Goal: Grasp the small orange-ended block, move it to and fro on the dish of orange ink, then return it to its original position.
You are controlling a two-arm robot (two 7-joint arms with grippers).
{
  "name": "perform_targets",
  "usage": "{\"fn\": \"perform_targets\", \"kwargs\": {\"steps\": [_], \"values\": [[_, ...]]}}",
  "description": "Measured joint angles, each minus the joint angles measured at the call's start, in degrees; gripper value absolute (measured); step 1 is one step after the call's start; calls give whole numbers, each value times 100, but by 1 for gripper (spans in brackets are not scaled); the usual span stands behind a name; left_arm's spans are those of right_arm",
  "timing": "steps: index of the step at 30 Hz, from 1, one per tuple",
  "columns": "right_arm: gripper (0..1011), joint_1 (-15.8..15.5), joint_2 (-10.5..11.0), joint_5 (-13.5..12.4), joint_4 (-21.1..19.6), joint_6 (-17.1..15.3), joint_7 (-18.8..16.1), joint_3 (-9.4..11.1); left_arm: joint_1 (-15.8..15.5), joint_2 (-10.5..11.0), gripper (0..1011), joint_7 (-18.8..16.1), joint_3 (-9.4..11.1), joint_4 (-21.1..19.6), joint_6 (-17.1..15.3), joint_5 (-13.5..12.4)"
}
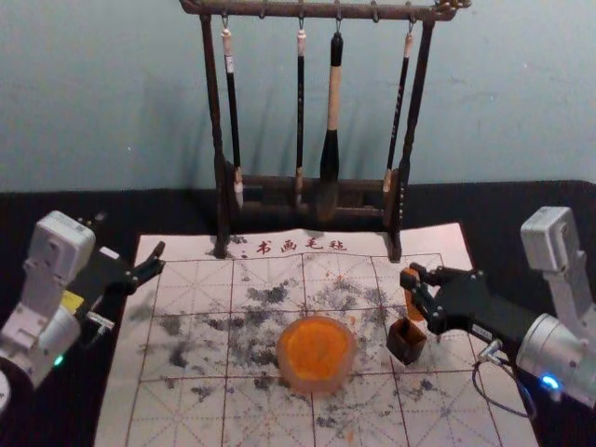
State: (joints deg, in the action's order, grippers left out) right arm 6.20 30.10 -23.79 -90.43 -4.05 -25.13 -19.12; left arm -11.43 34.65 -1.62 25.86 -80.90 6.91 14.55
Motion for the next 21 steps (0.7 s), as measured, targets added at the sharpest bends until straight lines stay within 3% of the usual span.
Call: {"fn": "perform_targets", "kwargs": {"steps": [10,21], "values": [[80,101,-122,-198,14,233,-168,56,0,0,1001,0,0,0,0,0],[80,335,-124,-531,77,-3,-439,-134,0,0,1002,0,0,0,0,0]]}}
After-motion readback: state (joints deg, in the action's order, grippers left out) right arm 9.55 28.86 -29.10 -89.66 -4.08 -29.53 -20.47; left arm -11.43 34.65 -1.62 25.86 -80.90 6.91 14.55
